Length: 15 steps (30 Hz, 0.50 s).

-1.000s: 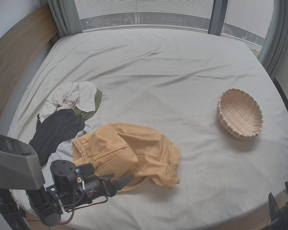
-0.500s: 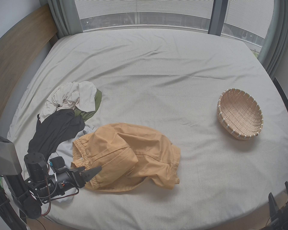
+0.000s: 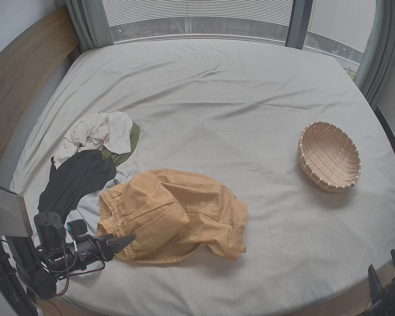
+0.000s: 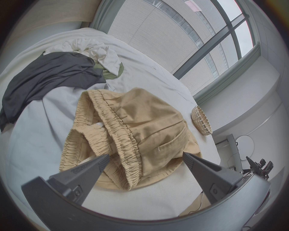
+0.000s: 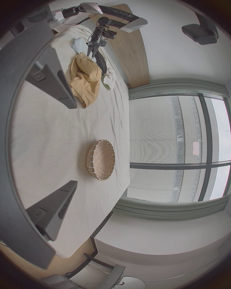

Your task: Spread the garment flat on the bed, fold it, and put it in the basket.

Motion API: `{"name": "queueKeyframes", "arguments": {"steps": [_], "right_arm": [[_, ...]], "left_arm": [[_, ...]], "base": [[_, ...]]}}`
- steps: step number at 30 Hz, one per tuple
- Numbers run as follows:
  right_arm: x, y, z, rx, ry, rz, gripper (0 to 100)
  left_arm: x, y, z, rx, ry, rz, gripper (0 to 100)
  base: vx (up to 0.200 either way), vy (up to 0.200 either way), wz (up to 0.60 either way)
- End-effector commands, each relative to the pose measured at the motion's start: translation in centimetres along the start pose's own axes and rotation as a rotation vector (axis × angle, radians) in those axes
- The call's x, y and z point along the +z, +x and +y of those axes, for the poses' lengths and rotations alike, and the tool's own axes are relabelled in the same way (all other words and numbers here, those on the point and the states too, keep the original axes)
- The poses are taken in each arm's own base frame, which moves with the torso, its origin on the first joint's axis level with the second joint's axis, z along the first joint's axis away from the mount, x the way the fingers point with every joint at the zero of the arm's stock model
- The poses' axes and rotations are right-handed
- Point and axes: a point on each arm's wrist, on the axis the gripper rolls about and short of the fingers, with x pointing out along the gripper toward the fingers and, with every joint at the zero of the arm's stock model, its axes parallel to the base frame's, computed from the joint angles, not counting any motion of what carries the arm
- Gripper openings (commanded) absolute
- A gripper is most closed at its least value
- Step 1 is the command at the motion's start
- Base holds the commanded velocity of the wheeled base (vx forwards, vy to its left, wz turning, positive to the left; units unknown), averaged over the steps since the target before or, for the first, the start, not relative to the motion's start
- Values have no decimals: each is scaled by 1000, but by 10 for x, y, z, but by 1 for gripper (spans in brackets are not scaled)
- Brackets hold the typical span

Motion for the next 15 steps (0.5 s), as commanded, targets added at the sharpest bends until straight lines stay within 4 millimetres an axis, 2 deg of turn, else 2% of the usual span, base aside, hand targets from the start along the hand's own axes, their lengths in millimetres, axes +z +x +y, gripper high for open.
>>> {"name": "queueKeyframes", "arguments": {"steps": [1,4,10,13,15], "right_arm": [[-5,0,0,1,0,0,100],[-5,0,0,1,0,0,100],[-5,0,0,1,0,2,100],[-5,0,0,1,0,0,100],[-5,0,0,1,0,0,100]], "left_arm": [[-6,18,8,5,-14,37,100],[-4,25,9,-5,-27,32,100],[-1,30,-10,-80,-94,27,100],[10,32,-20,-124,-103,-20,100],[27,30,-28,-163,-124,-94,100]], "base": [[0,0,0],[0,0,0],[0,0,0],[0,0,0],[0,0,0]]}}
